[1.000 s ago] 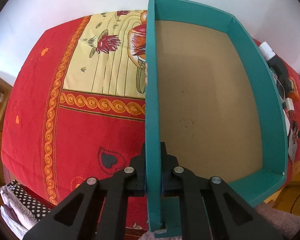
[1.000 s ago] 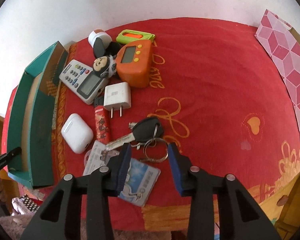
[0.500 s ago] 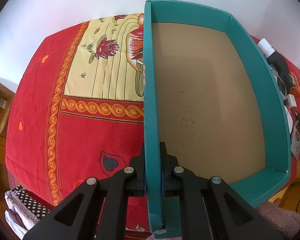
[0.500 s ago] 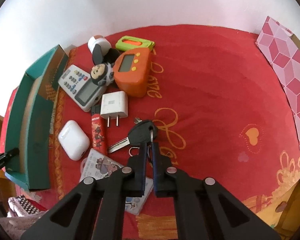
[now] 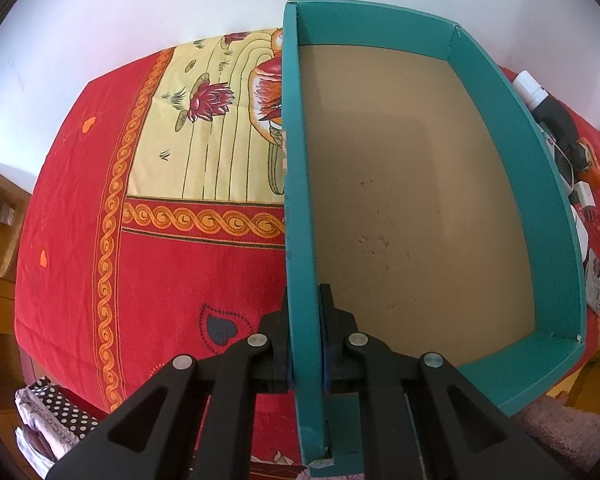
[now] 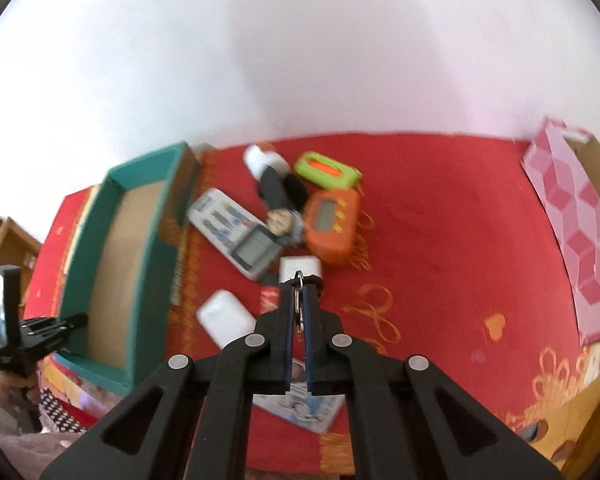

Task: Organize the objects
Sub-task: 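Carry the keys into the teal tray and open the right gripper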

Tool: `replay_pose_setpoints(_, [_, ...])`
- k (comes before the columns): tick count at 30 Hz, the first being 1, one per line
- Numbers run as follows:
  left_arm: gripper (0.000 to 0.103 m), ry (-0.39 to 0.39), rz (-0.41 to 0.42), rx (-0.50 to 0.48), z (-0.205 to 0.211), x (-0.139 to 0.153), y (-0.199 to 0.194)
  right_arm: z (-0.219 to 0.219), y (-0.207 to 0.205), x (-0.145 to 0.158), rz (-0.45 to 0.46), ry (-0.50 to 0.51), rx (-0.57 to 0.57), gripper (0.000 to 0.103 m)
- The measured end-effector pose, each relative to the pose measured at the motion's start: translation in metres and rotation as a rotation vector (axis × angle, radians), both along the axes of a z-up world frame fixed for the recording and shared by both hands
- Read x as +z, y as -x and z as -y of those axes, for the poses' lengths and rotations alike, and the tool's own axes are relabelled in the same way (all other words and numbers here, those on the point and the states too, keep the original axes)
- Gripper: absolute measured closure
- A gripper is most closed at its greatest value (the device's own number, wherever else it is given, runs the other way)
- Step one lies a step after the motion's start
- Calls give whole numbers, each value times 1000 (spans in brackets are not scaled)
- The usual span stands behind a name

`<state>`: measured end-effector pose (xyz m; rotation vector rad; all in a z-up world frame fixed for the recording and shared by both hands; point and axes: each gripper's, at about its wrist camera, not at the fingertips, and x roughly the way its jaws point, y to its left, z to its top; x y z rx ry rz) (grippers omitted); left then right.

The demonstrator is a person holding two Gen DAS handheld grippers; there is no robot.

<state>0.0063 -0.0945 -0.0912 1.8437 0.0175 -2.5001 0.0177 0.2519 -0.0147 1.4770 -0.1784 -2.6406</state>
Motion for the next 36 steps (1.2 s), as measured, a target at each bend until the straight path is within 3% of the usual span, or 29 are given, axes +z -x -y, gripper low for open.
replay_pose_setpoints(4, [95,7,-9,-3,-3,1,-4,28,10,21,-43,-3,75,98])
replay_pose_setpoints(8, [95,10,-13,-7,-7,3,-7,55,23,38,-65,57,146,98])
replay_pose_setpoints(15, [94,17,-6,-15,-9,3,-7,130,62,49,-37,121,344,98])
replay_pose_setpoints(25, [94,25,-9,-39,-7,2,-5,247,118,2,89,110,568,98])
replay_pose_setpoints(36, [94,42,-17,-67,-8,0,-5,302,188,-55,179,-39,584,98])
